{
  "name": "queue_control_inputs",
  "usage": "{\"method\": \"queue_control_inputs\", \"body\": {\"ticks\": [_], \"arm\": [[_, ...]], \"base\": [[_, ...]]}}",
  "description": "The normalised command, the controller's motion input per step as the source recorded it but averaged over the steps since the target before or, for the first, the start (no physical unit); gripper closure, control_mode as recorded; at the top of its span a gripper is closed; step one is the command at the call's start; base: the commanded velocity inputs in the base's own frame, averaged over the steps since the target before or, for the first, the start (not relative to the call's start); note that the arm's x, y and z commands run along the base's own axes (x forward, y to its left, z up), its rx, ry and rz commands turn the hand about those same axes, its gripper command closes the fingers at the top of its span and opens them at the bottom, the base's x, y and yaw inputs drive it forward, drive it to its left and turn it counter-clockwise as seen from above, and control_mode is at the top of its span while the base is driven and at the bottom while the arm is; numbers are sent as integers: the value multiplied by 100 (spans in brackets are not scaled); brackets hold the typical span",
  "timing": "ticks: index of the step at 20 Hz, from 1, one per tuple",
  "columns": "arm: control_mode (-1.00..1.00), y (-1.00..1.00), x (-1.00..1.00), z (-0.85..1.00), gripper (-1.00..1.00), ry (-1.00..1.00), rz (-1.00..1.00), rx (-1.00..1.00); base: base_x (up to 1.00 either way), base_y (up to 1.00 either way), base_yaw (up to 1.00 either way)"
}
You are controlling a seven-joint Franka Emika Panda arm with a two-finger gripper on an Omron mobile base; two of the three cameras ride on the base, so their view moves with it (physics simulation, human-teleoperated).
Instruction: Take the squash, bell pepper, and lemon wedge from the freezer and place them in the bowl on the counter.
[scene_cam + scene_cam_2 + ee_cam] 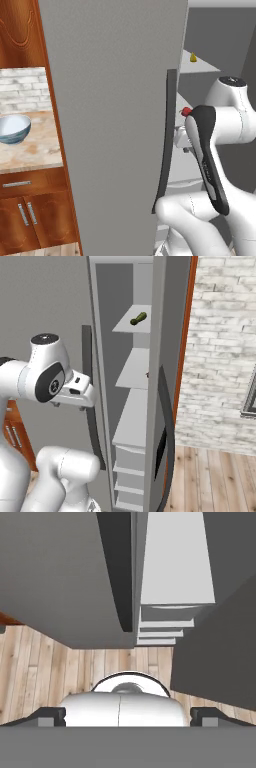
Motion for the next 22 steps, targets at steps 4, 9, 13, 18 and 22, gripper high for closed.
{"method": "queue_control_inputs", "body": {"ticks": [4,9,13,18,22], "arm": [[-100,0,-21,4,-100,0,0,0],[-100,0,-13,2,-100,0,0,0],[-100,0,-1,10,-100,0,0,0],[-100,0,0,14,-100,0,0,0],[100,0,-1,8,-100,0,0,0]], "base": [[0,0,0],[0,0,0],[0,0,0],[0,0,0],[-1,0,0]]}}
